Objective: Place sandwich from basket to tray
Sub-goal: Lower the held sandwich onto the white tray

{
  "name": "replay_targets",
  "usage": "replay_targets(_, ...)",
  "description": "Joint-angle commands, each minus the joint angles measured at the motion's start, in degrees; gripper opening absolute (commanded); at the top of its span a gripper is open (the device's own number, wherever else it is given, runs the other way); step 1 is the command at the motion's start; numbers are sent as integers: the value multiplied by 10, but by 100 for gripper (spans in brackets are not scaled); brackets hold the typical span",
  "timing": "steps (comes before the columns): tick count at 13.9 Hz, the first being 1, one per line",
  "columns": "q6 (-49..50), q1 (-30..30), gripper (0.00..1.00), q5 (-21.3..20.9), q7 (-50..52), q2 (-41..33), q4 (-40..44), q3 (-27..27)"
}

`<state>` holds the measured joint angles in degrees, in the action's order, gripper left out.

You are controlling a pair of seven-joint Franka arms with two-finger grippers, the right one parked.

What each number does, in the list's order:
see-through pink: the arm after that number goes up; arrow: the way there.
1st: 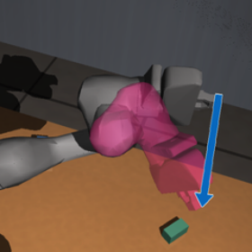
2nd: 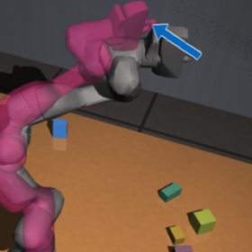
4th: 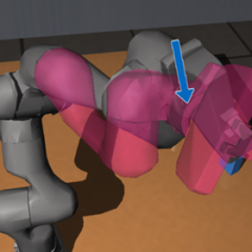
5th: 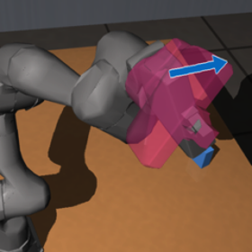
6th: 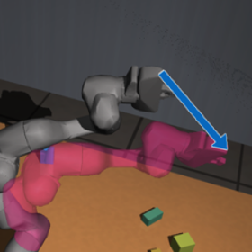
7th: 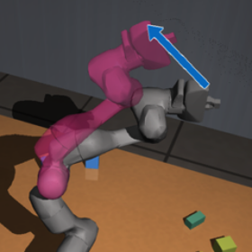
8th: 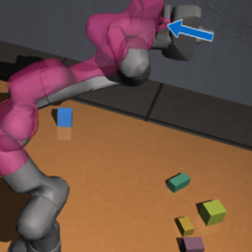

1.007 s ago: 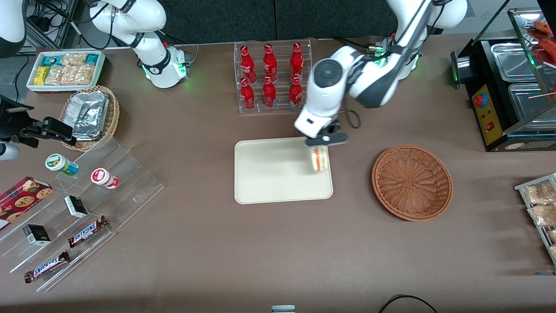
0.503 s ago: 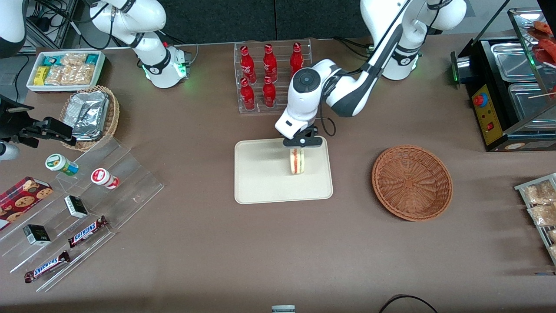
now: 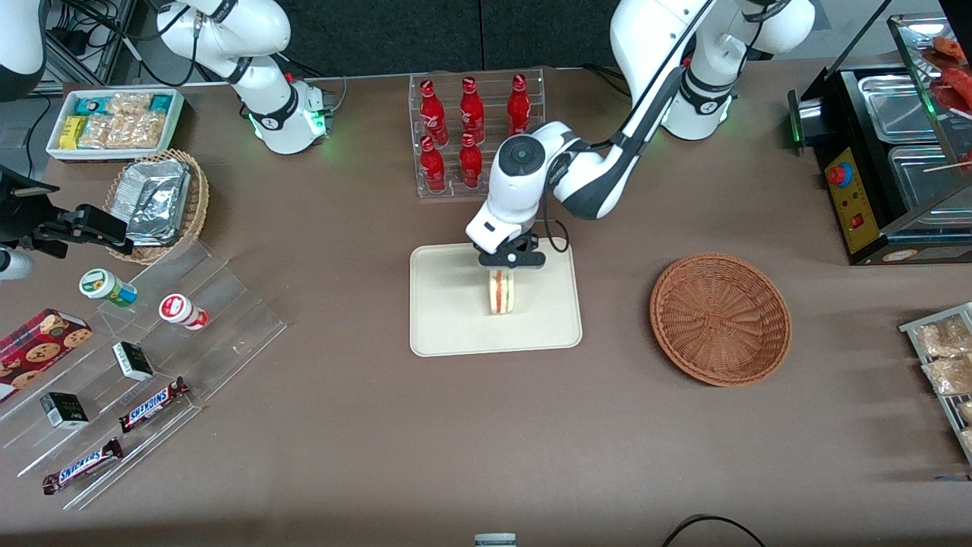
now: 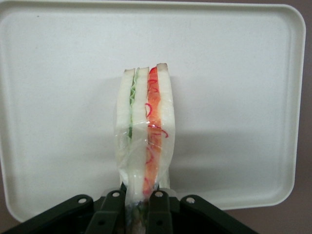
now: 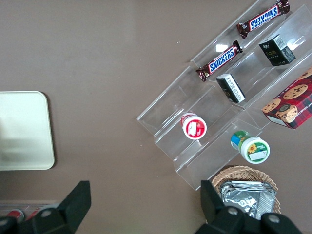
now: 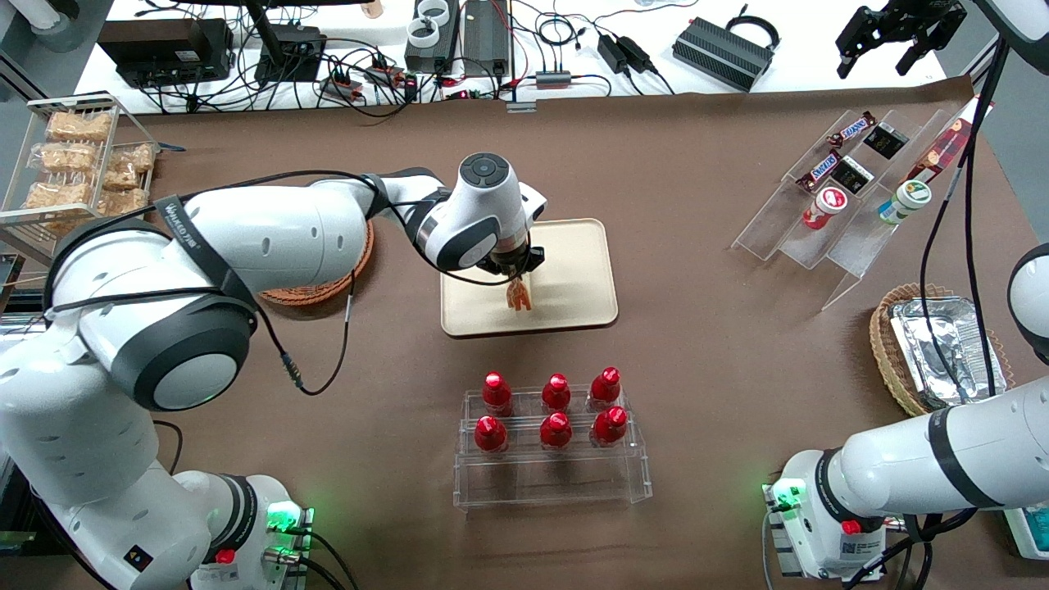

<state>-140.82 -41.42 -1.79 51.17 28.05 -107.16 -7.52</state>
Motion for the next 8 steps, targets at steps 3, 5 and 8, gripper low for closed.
replay_targets(3, 0, -9, 0, -32, 9, 32, 36, 8)
replay_targets(5, 0, -9, 0, -33, 14, 34, 40, 8)
replay_targets(8, 0, -10, 0, -34, 16, 48, 51, 8)
